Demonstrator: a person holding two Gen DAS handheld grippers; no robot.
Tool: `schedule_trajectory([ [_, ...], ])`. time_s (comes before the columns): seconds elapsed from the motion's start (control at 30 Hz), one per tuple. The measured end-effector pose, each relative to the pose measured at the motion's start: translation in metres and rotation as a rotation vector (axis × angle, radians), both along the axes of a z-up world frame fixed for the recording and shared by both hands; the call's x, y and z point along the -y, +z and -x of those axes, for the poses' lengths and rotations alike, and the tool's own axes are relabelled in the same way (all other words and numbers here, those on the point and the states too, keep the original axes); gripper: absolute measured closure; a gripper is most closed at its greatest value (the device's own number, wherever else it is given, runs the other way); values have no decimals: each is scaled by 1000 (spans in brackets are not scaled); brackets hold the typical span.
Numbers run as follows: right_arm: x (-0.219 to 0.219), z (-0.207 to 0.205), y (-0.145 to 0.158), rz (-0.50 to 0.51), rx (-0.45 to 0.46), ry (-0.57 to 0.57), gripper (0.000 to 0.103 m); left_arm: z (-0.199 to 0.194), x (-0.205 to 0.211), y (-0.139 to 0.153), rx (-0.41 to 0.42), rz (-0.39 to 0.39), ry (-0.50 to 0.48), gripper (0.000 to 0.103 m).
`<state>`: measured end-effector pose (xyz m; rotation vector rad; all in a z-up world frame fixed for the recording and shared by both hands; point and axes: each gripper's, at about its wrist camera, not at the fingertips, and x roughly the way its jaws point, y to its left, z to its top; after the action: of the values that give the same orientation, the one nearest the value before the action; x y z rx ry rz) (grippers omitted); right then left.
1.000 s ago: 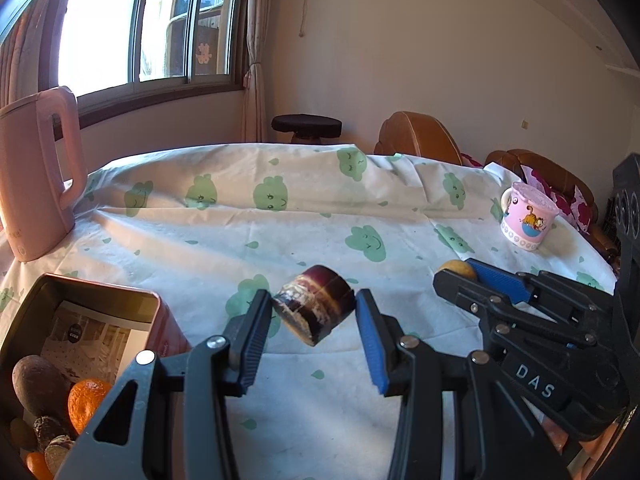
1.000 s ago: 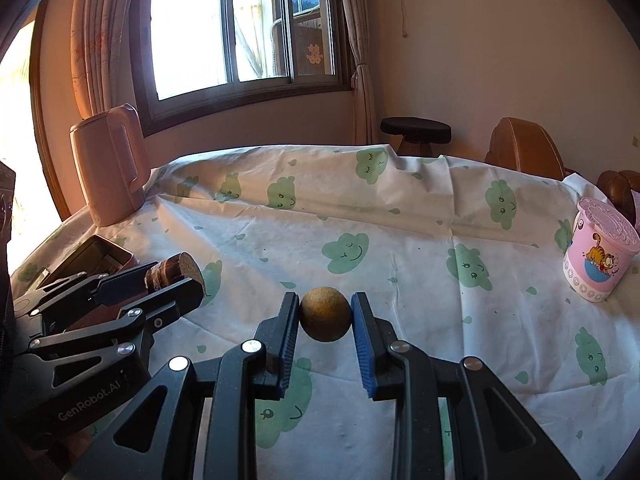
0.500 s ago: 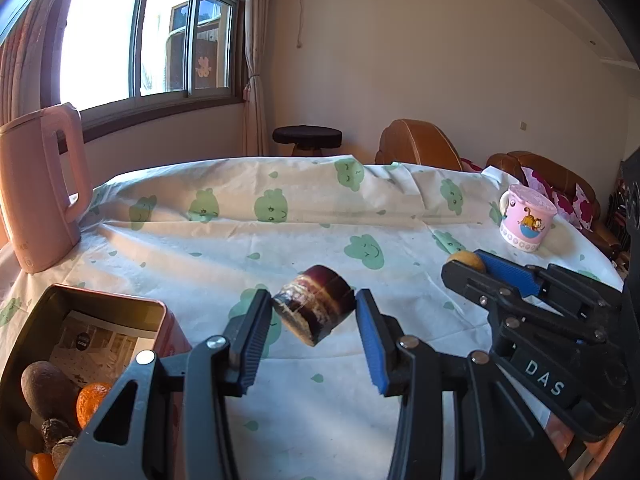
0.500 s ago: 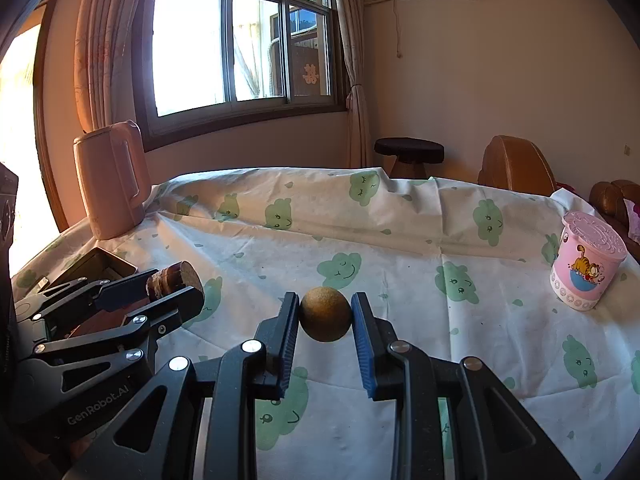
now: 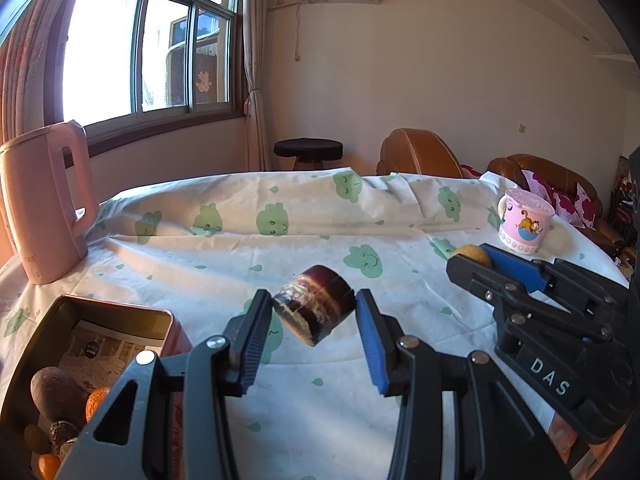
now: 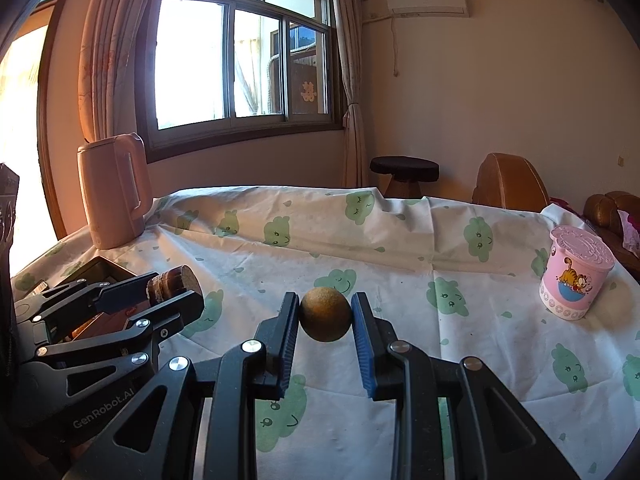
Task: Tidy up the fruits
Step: 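Lift the tan fruit and cracker stack and carry them toward the tin box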
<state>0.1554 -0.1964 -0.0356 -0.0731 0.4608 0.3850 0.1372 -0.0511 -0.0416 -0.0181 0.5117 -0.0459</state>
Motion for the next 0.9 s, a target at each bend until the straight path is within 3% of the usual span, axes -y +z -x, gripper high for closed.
schedule_trajectory([
  [0.9,2,26,7,-3,92,-8,74,24,7,7,103,-54,26,58],
])
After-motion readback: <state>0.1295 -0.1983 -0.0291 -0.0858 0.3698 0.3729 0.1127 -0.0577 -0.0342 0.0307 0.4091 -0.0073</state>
